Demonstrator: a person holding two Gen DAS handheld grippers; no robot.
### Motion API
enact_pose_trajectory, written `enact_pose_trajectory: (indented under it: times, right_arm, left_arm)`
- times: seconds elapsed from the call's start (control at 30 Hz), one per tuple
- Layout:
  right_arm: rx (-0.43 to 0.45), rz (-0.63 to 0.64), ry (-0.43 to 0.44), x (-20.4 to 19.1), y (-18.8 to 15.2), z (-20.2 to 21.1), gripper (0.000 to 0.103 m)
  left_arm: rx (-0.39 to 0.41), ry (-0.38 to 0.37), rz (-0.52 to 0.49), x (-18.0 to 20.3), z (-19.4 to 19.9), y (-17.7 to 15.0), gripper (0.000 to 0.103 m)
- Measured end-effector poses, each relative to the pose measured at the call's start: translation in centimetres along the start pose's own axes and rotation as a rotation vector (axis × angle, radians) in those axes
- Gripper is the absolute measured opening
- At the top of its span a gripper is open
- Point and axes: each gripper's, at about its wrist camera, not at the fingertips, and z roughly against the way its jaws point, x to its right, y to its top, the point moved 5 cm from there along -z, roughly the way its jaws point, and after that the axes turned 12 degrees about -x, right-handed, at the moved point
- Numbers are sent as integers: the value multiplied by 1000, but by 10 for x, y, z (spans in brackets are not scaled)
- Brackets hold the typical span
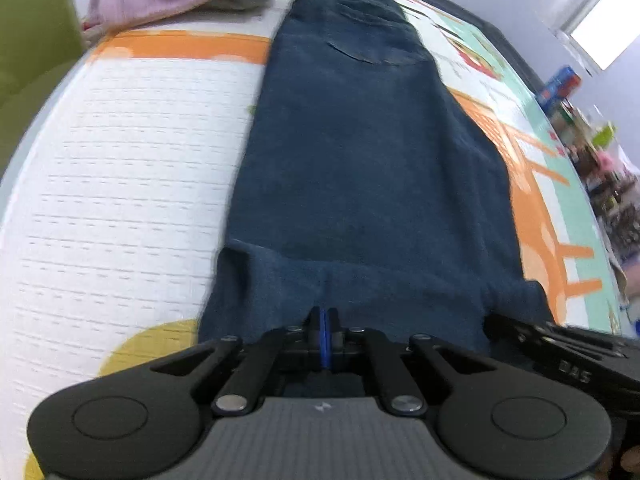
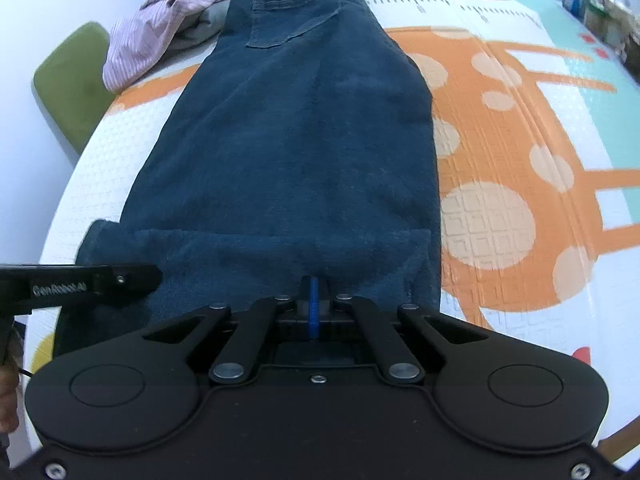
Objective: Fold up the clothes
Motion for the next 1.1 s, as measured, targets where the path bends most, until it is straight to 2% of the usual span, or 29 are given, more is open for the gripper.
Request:
enact_pose_trajectory:
  times: [0.07,0.17,0.3,0.5,0.67,0.77,0.87,0.93,1.1]
  right_arm:
    - [0,-29,14,5,0,3,0]
    - [29,-53,-48,21,0,10,0]
    - [20,-135,37,47,4,14,0]
    - [66,-169,9,60,6,30,1]
    - [112,-192,54,72,-4,53,25]
    - [127,-182,65,76,-6,57,32]
    - [117,-178,86,74,-4,52,37]
    - [109,-175,95,70,-2,46,38]
    - [81,-159,96,60,6,29,38]
  left_arm:
    - [3,-14,19,-6,2,1,3]
    - [7,-31,49,-13,5,2,3]
    - [38,-15,74,-20,15,5,3]
    - [86,-39,158,-44,38,6,5]
    - [119,-114,238,-73,54,-2,8]
    - [111,-144,282,-80,50,-3,12]
    - [118,-180,264,-74,46,5,22]
    - [119,-184,241,-67,44,10,37]
    - [110,-176,200,-50,38,20,45]
